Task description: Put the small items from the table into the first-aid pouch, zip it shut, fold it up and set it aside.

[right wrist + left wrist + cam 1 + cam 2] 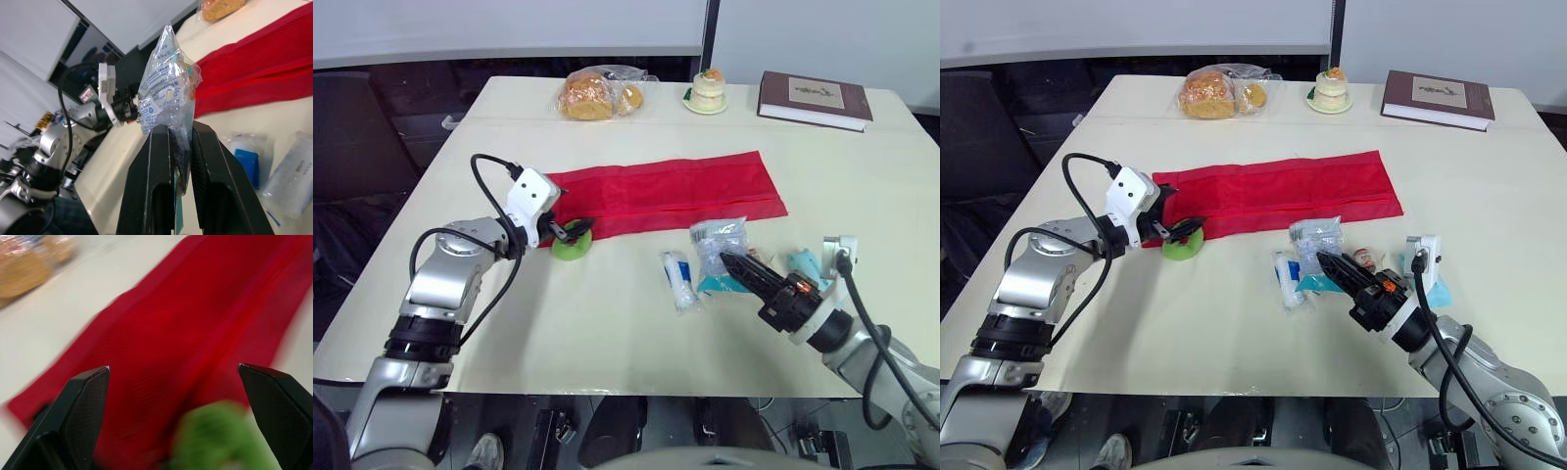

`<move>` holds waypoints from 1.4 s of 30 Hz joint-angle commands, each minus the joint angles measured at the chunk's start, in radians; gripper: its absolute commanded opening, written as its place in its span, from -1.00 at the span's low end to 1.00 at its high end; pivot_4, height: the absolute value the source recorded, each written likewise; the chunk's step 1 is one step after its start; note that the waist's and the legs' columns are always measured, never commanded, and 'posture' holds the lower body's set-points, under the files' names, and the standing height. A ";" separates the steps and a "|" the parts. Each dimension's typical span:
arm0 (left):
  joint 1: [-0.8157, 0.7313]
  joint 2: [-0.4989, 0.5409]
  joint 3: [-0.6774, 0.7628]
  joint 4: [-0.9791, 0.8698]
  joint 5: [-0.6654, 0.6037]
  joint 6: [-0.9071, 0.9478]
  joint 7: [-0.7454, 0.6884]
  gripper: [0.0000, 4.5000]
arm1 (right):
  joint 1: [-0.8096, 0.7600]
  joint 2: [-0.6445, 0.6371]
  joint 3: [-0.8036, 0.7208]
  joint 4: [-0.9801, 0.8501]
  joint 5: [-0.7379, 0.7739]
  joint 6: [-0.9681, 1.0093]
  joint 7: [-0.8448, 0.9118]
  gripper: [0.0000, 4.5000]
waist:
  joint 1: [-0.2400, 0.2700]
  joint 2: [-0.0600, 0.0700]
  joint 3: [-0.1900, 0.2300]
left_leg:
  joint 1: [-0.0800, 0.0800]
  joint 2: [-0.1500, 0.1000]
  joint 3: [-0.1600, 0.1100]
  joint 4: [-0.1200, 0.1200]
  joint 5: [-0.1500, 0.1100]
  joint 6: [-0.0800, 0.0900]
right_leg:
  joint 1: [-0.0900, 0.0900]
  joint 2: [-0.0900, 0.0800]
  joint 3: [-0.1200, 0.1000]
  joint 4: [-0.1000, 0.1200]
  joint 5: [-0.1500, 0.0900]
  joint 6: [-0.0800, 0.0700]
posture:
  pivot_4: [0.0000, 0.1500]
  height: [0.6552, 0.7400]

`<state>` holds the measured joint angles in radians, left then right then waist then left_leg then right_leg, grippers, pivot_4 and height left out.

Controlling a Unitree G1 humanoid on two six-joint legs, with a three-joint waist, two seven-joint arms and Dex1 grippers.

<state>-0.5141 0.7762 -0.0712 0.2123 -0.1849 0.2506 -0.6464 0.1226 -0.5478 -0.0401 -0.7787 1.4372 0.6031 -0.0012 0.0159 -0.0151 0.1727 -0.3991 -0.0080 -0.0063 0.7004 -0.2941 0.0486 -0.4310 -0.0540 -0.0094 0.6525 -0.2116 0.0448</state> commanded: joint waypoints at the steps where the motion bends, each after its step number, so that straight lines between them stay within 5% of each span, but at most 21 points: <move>1: -0.055 -0.004 -0.010 0.076 0.108 -0.089 0.040 0.97 | -0.005 0.010 0.001 -0.039 -0.014 -0.017 0.017 -0.98 | -0.001 0.000 0.000 | 0.000 0.000 0.000 0.000 0.000 0.000 | 0.000 0.000 0.000 -0.001 0.001 0.002 | 1.00 0.74; 17: 0.062 0.019 0.030 -0.069 0.169 -0.067 -0.035 0.97 | -0.024 0.050 0.025 -0.042 -0.048 -0.014 0.017 -0.98 | -0.002 -0.001 0.001 | -0.001 0.002 -0.001 0.000 -0.001 0.001 | 0.000 -0.007 0.000 -0.001 0.002 0.002 | 1.00 0.74; 34: 0.053 -0.028 -0.057 0.014 0.462 -0.229 0.190 0.97 | -0.061 0.048 0.022 -0.023 -0.062 -0.004 0.003 -0.98 | -0.003 -0.001 0.000 | 0.001 0.001 0.000 0.000 0.000 0.001 | 0.000 -0.006 -0.002 0.002 0.002 0.002 | 1.00 0.74; 42: 0.040 -0.060 -0.043 0.046 0.467 -0.269 0.218 0.87 | -0.065 0.057 0.029 -0.018 -0.075 -0.005 -0.002 -0.98 | -0.003 -0.001 0.000 | 0.001 0.001 0.000 0.000 0.000 0.001 | 0.000 -0.007 -0.003 0.003 0.002 0.002 | 1.00 0.74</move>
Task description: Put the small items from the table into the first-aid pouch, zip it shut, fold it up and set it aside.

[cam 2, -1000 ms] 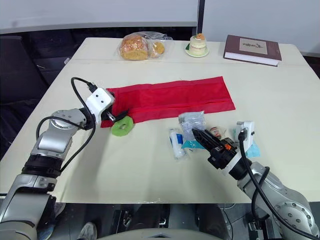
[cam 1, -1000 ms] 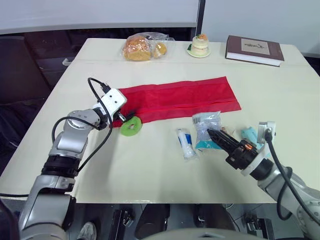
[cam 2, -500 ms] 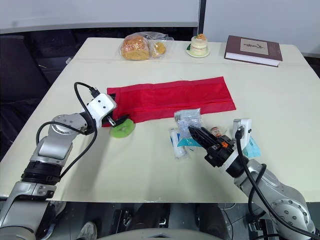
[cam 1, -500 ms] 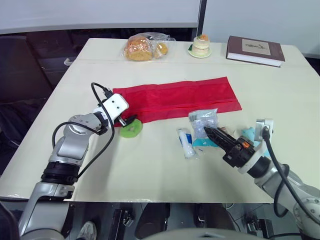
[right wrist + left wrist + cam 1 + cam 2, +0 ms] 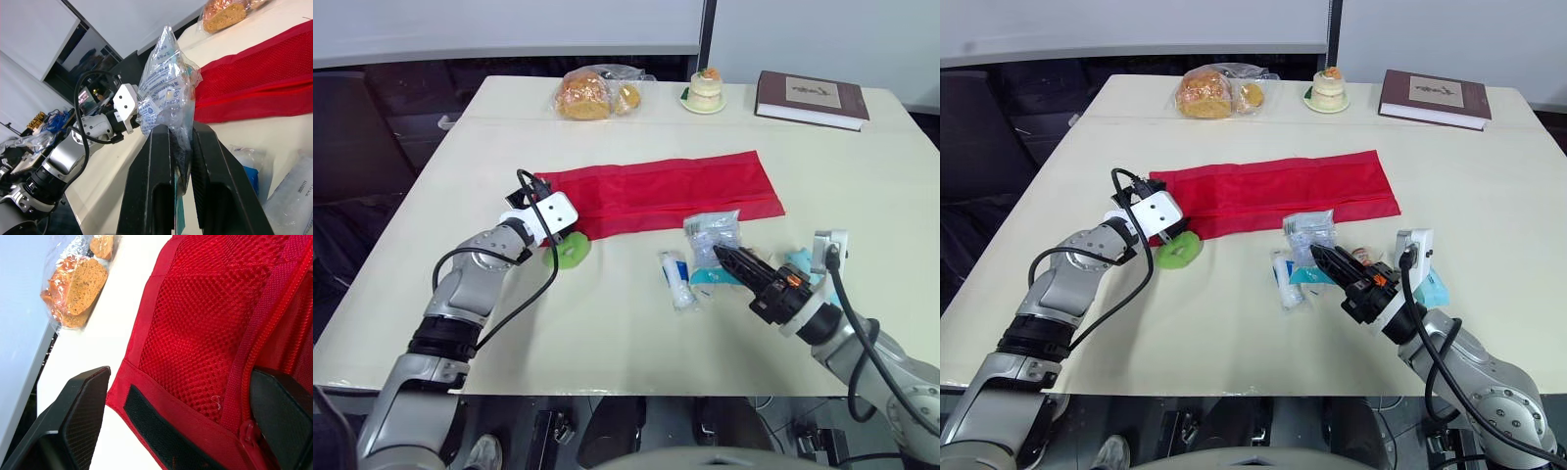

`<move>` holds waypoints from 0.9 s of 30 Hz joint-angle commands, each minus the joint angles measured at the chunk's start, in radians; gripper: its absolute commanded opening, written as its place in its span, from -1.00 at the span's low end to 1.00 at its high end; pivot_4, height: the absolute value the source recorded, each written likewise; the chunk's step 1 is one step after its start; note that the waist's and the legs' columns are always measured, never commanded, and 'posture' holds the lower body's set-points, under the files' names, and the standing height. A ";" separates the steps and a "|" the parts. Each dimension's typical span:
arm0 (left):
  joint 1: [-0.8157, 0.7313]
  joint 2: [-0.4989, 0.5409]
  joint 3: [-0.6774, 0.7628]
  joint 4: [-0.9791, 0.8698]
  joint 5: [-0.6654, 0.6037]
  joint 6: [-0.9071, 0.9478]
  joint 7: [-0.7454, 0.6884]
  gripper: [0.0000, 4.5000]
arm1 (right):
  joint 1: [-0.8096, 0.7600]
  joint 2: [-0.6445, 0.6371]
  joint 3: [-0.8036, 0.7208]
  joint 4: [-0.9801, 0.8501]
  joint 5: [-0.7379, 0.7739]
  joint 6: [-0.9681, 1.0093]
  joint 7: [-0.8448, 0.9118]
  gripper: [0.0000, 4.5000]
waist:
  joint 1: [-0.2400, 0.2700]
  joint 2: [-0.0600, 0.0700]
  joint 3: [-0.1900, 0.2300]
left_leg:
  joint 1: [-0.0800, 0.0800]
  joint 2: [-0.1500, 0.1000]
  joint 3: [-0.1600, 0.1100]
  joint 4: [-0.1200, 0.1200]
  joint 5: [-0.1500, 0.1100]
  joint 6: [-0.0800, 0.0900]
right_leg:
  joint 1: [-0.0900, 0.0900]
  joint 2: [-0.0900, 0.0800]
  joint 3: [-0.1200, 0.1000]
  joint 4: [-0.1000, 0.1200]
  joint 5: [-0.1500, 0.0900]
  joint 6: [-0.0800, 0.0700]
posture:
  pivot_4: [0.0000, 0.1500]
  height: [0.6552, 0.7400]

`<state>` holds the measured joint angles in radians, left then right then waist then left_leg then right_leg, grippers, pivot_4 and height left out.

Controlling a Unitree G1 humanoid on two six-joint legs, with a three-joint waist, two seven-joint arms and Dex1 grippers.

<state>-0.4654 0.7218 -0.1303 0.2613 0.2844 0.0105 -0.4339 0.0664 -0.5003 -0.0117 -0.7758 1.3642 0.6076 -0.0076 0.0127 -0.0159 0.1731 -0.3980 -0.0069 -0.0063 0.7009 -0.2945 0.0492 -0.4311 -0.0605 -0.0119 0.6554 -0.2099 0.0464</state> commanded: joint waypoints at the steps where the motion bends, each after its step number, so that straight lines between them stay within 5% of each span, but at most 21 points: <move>1: -0.007 -0.009 0.018 -0.001 -0.005 -0.034 0.006 0.75 | -0.009 0.011 0.001 -0.021 -0.004 -0.010 0.004 -0.98 | 0.000 0.000 0.000 | 0.000 0.000 0.000 0.000 0.000 0.000 | 0.000 0.000 0.000 0.000 0.000 0.000 | 1.00 0.74; 11: -0.010 -0.020 0.032 0.048 -0.042 -0.072 -0.034 -0.99 | -0.004 0.024 0.002 -0.024 -0.018 -0.010 0.003 -0.98 | 0.000 0.000 0.000 | 0.000 0.000 0.000 0.000 0.000 0.000 | 0.000 0.000 0.000 0.000 0.000 0.000 | 1.00 0.74; 21: -0.069 -0.032 0.025 0.116 -0.091 -0.182 -0.086 -0.99 | 0.000 0.023 0.003 -0.024 -0.015 -0.004 0.006 -0.98 | 0.002 0.000 0.000 | 0.000 -0.001 0.000 0.000 0.000 0.000 | 0.000 0.004 0.000 0.001 0.000 0.000 | 1.00 0.74; 27: -0.175 -0.141 -0.076 0.160 -0.085 -0.314 -0.158 -0.99 | -0.026 -0.013 0.019 0.031 0.010 0.055 -0.005 -0.98 | 0.012 -0.001 0.000 | 0.000 -0.001 0.000 0.001 0.000 0.000 | 0.000 0.004 0.000 0.001 0.000 0.000 | 1.00 0.74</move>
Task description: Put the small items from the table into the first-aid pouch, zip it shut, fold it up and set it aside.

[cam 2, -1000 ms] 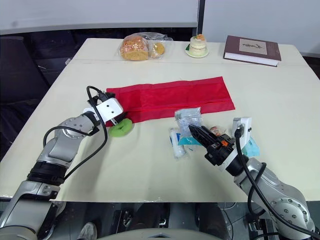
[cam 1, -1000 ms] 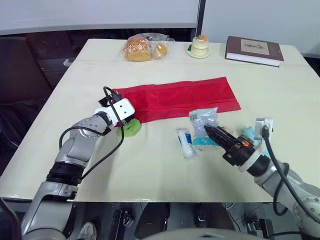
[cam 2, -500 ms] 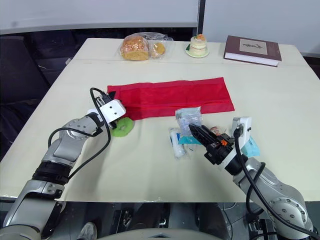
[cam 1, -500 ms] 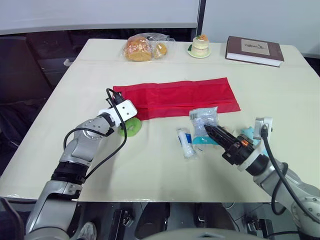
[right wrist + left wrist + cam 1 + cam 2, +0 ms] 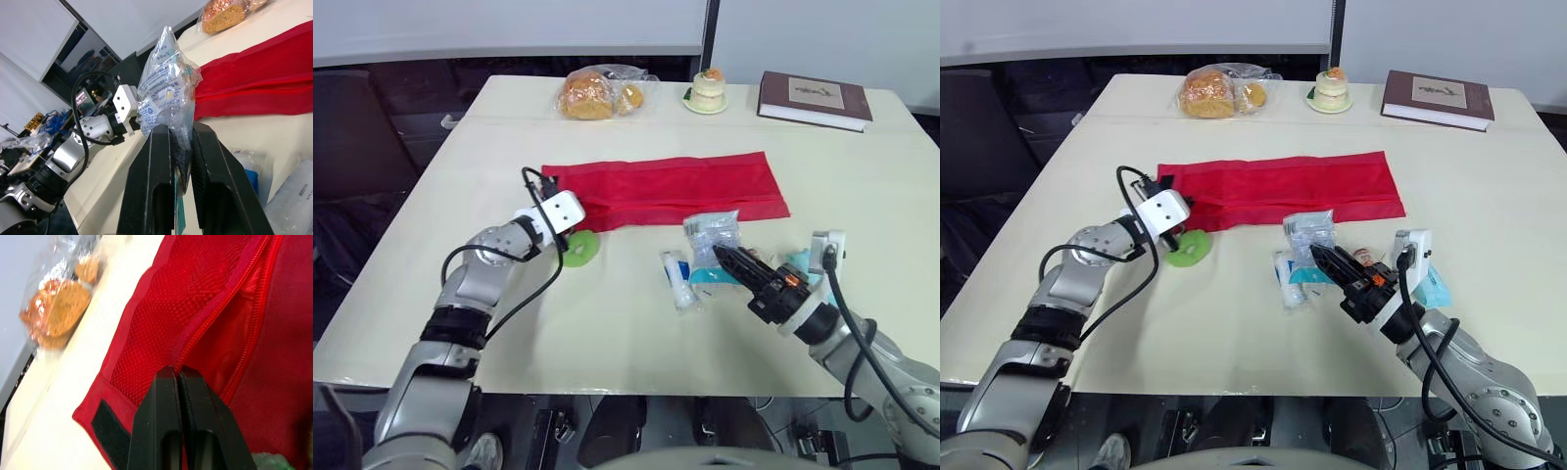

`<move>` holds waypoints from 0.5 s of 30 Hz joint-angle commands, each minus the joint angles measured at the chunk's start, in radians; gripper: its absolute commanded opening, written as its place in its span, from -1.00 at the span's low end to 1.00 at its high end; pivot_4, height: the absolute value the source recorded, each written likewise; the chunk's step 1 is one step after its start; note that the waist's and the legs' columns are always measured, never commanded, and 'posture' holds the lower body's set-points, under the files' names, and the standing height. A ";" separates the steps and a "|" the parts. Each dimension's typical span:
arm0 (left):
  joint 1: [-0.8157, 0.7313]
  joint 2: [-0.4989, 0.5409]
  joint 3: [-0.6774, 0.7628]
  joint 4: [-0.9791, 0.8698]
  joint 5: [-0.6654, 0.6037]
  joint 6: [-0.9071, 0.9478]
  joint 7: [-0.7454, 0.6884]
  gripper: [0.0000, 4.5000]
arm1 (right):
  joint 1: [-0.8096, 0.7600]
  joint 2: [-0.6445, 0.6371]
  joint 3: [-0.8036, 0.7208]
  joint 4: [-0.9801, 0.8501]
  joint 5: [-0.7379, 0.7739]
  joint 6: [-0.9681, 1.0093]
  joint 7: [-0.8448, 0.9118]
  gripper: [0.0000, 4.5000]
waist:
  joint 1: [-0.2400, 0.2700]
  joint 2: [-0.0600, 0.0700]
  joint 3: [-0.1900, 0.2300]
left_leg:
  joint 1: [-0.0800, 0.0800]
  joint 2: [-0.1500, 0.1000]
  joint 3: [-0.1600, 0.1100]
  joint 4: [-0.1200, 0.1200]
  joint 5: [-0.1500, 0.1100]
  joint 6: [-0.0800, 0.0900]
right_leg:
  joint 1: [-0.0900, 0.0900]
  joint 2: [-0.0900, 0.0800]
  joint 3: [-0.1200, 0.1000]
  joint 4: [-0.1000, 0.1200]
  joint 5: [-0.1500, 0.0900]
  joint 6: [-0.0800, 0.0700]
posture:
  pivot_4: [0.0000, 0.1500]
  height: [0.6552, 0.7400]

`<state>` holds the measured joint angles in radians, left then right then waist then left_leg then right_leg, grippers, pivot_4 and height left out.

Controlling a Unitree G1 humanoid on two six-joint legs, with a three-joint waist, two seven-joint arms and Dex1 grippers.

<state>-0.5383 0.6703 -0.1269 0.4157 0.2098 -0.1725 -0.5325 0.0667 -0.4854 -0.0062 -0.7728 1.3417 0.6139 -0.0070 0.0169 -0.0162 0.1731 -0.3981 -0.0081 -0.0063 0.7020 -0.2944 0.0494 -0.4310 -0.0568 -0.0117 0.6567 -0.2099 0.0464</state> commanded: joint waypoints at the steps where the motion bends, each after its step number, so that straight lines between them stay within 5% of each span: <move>1: -0.115 -0.108 -0.093 0.021 -0.007 -0.154 -0.073 -0.99 | -0.034 -0.028 0.014 0.039 0.039 0.055 -0.012 -0.98 | 0.006 -0.001 0.000 | -0.001 -0.001 0.000 0.002 0.000 0.000 | 0.001 0.000 0.000 0.000 0.000 0.000 | 1.00 0.74; 11: -0.222 -0.255 -0.181 0.145 -0.011 -0.303 -0.167 -0.99 | -0.175 0.031 0.023 0.188 0.097 0.115 -0.149 -0.98 | -0.006 -0.001 0.000 | 0.000 0.000 0.000 0.001 0.000 0.000 | 0.000 0.002 0.001 0.001 0.000 0.000 | 1.00 0.74; 15: -0.225 -0.302 -0.143 0.135 -0.112 -0.223 -0.231 -0.99 | -0.225 0.068 0.008 0.271 0.138 0.131 -0.234 -0.98 | -0.006 -0.001 0.000 | 0.000 0.000 0.001 0.001 0.000 0.000 | 0.000 0.002 0.001 0.001 0.000 0.000 | 1.00 0.74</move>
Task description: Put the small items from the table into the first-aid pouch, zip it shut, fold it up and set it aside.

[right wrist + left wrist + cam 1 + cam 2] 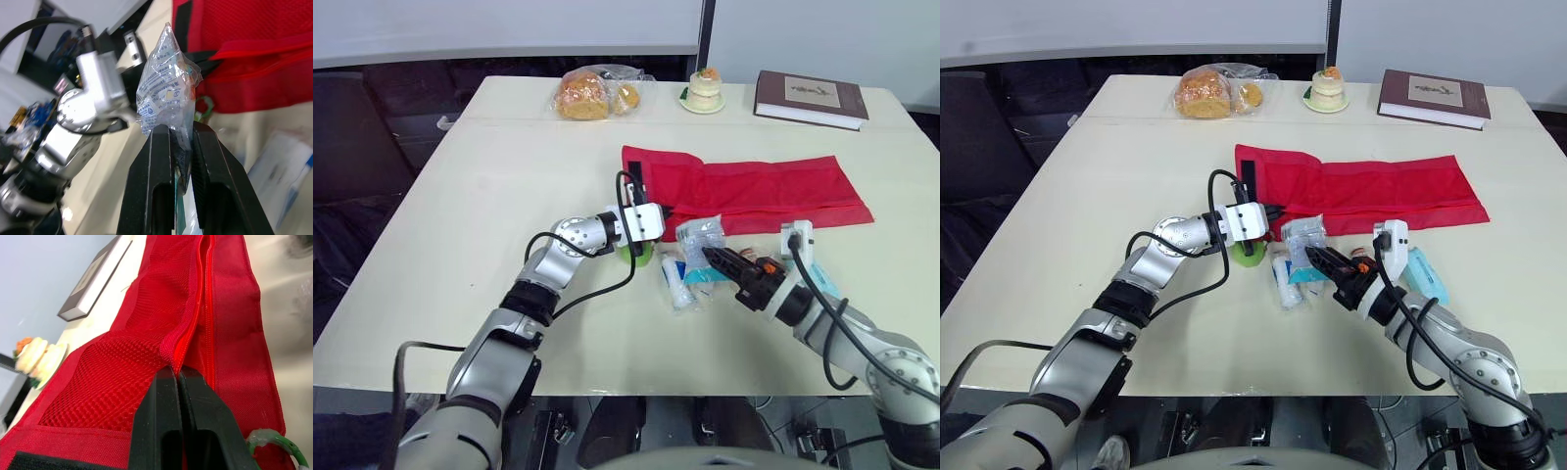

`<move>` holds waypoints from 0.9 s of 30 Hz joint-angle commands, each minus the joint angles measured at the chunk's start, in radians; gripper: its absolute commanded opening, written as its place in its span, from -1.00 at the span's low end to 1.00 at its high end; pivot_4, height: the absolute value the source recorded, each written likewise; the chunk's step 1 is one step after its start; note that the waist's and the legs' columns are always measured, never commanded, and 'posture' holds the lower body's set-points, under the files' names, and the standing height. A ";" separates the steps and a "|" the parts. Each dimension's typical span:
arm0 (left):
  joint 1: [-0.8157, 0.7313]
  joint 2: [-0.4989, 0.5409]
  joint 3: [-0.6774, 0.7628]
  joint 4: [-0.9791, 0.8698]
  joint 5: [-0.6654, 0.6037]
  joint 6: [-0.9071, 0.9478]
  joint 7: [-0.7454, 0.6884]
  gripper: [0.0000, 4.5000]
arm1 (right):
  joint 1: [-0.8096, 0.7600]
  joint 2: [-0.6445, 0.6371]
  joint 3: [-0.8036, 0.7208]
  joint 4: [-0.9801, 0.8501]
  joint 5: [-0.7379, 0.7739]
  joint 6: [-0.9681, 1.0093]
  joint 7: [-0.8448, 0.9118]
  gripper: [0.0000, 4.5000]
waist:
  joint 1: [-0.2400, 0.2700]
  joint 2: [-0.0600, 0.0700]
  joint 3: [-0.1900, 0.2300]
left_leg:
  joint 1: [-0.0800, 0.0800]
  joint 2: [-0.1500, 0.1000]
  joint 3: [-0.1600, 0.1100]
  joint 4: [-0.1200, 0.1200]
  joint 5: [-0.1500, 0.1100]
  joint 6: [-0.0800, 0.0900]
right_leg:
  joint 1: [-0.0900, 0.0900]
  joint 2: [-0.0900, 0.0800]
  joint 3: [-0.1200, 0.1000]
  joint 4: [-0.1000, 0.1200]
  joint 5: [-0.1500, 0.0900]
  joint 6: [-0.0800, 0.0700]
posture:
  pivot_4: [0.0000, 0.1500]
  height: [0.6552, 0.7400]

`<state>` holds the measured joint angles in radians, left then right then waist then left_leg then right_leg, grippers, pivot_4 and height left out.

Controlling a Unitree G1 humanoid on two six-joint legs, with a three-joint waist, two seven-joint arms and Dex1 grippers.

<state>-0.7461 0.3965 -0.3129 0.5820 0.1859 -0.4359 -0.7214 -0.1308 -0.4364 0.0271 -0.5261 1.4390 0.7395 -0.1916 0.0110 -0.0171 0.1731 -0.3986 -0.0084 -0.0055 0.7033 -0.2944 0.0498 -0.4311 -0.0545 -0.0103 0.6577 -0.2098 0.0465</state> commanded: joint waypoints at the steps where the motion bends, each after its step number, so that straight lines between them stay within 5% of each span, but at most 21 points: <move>1: -0.014 -0.035 0.049 -0.043 -0.110 0.059 -0.059 -0.99 | -0.039 0.026 -0.026 0.047 0.045 0.011 -0.067 -0.98 | 0.001 0.000 0.000 | 0.000 0.000 0.000 0.000 0.000 0.000 | 0.000 0.000 0.000 0.000 0.000 0.000 | 1.00 0.74; 27: 0.154 -0.048 0.155 -0.379 -0.269 0.446 -0.086 -0.99 | -0.280 0.303 -0.073 0.458 0.116 0.121 -0.253 -0.98 | -0.021 0.001 0.000 | 0.000 0.000 -0.001 0.000 0.000 0.000 | -0.001 0.000 0.000 0.002 0.000 0.000 | 1.00 0.74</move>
<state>-0.5852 0.3560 -0.1832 0.2605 -0.0531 0.0071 -0.8194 -0.3981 -0.1424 -0.0316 -0.0505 1.5441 0.8501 -0.4431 -0.0104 -0.0166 0.1733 -0.3987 -0.0084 -0.0063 0.7031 -0.2944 0.0498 -0.4316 -0.0542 -0.0098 0.6593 -0.2097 0.0465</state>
